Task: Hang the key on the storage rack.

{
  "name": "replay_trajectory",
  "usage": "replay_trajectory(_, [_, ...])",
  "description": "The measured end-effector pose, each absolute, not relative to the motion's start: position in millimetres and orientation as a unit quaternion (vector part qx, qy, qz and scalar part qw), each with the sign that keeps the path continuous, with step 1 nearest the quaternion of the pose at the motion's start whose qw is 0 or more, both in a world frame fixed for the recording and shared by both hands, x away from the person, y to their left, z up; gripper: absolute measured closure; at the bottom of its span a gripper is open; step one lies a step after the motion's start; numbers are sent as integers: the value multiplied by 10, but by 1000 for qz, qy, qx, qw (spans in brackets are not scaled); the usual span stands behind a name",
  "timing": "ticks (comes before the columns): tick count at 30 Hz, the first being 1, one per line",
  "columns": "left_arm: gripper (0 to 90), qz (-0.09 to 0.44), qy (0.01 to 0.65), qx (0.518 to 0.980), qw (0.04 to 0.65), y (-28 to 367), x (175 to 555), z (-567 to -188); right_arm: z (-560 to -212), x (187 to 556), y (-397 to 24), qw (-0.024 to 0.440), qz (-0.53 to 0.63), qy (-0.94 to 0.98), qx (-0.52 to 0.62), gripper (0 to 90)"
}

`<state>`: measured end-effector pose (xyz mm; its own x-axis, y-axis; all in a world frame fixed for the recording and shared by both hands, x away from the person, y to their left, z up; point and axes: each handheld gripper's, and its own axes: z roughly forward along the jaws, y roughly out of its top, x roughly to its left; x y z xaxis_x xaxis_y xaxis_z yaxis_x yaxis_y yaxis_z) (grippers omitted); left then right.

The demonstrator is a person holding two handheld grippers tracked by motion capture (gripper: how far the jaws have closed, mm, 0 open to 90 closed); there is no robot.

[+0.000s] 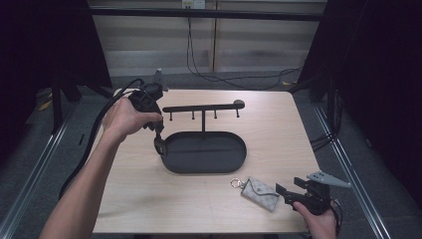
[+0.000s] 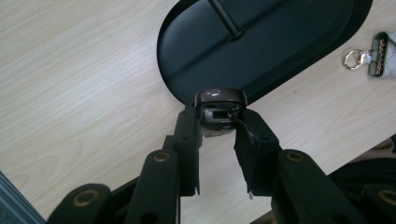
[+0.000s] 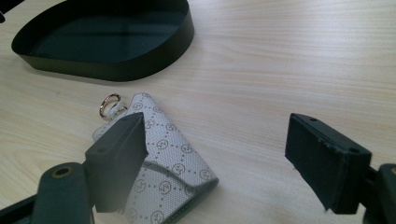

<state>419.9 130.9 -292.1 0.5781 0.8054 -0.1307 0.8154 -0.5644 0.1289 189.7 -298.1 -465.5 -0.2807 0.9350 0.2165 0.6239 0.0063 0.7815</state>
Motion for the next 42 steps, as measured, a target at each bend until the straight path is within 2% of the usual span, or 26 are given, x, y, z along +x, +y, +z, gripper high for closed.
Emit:
replay_trajectory(18, [707, -8, 479, 875, 71, 1044, 4294, -2982, -4655, 1899, -2978, 186, 415, 687, 567, 207])
replay_trajectory(33, [707, -11, 513, 856, 62, 942, 4426, -3050, -4653, 1895, -2981, 186, 417, 686, 567, 202])
replay_trajectory(42, [704, 5, 522, 851, 51, 889, 4468, -3123, -4651, 1890, -2980, 185, 418, 688, 564, 202])
